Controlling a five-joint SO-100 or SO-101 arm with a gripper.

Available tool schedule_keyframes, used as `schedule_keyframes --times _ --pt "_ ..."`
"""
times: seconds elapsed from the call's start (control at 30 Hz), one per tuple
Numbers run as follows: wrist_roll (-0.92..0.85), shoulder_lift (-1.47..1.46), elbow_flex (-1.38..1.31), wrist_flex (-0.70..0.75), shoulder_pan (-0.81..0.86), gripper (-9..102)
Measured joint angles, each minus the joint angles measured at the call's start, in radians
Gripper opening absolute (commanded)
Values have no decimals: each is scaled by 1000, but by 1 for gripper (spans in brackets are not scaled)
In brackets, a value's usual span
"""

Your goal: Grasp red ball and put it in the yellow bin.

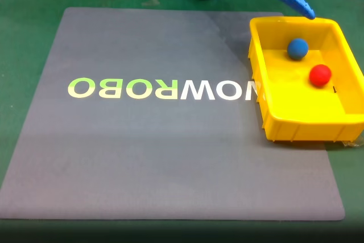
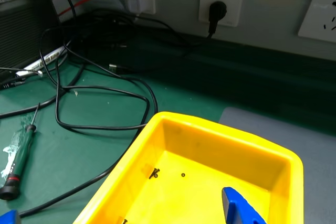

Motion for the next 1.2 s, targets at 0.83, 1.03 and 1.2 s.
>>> schedule_keyframes --times 0.83,1.03,1.2 --pt "17 917 368 762 330 0" --pt "29 1104 540 893 365 0" --pt "29 1190 643 996 405 0"
